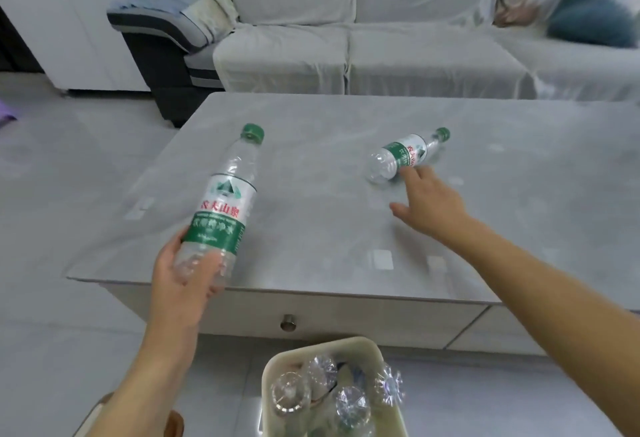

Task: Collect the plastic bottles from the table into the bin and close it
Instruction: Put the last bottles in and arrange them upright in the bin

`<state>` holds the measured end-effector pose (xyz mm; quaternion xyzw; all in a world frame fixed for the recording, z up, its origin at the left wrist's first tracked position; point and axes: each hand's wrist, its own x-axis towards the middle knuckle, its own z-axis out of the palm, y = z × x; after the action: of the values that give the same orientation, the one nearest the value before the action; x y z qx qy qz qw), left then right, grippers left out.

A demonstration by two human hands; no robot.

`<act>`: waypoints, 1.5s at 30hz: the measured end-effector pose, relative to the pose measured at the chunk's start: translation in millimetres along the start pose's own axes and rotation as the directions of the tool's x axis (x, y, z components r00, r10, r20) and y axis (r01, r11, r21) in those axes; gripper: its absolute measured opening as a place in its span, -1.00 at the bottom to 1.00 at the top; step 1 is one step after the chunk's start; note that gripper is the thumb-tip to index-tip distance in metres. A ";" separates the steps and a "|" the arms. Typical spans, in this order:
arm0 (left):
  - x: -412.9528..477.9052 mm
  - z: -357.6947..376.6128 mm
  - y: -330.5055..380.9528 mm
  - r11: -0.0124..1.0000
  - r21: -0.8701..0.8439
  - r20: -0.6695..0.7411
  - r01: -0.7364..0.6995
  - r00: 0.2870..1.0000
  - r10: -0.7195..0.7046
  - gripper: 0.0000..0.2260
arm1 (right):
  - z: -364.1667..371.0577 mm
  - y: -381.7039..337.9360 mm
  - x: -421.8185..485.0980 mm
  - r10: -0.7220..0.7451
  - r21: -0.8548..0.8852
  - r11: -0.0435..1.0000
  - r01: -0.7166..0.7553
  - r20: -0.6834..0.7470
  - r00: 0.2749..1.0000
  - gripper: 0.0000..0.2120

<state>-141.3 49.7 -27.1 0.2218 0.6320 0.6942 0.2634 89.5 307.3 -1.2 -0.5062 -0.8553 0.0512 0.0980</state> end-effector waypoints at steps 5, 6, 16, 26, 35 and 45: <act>-24.7 27.0 8.5 0.984 -0.156 0.090 0.087 0.993 -0.074 -0.48 | 9.9 6.8 72.8 -0.023 -0.324 0.946 -0.013 -0.109 0.994 -0.39; -22.0 30.6 10.7 0.978 -0.190 0.089 0.088 0.993 -0.073 -0.48 | 7.6 10.2 80.9 0.004 -0.375 0.926 -0.048 -0.117 0.993 -0.36; 3.1 64.2 16.2 0.964 -0.226 0.128 0.137 0.986 -0.110 -0.40 | 17.7 44.2 127.3 -0.130 -0.601 0.794 0.097 -0.012 0.991 -0.52; -12.4 67.9 35.8 0.985 -0.169 0.168 0.018 0.986 0.011 -0.47 | -49.8 -33.5 -12.7 -0.408 -0.210 0.906 0.368 -0.201 0.890 -0.46; -62.3 37.5 48.1 0.929 0.191 0.211 -0.317 0.938 0.277 -0.42 | -96.1 -8.2 -187.4 -0.143 0.613 0.731 0.299 -0.291 0.946 -0.10; -105.9 -6.1 37.8 0.594 0.645 0.541 -0.481 0.836 0.089 -0.54 | 43.7 9.5 -271.0 -0.008 0.648 0.761 -0.031 0.057 0.998 0.14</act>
<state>-67.7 -25.7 12.5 0.5681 0.7374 0.3251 0.1668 215.0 75.0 -77.1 -0.4447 -0.7843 0.3581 0.2425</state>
